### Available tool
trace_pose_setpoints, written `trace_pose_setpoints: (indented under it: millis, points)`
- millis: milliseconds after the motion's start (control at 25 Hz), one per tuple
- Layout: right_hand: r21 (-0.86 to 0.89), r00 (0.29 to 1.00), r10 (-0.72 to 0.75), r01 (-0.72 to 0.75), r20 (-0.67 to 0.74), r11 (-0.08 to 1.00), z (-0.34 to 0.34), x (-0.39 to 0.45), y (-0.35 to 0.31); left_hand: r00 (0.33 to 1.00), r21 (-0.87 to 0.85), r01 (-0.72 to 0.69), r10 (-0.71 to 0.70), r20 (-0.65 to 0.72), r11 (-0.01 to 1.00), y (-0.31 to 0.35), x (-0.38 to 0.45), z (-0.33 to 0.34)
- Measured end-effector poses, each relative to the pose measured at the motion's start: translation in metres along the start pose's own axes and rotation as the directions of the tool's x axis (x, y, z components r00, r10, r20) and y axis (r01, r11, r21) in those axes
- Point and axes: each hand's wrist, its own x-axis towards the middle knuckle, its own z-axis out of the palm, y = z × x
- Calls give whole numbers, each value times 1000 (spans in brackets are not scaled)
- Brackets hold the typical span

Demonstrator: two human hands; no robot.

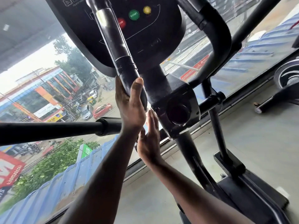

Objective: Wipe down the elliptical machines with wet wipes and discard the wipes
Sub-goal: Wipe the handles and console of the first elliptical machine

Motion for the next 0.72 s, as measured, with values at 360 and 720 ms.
trace_pose_setpoints:
  millis: [360, 720]
  points:
    - [38, 933, 238, -257, 272, 966, 13, 35, 41, 1000, 8, -13, 13, -17, 1000, -7, 2, 0]
    - [-299, 922, 217, -119, 320, 947, 24, 59, 78, 1000, -11, -5, 5, 4, 1000, -6, 3, -1]
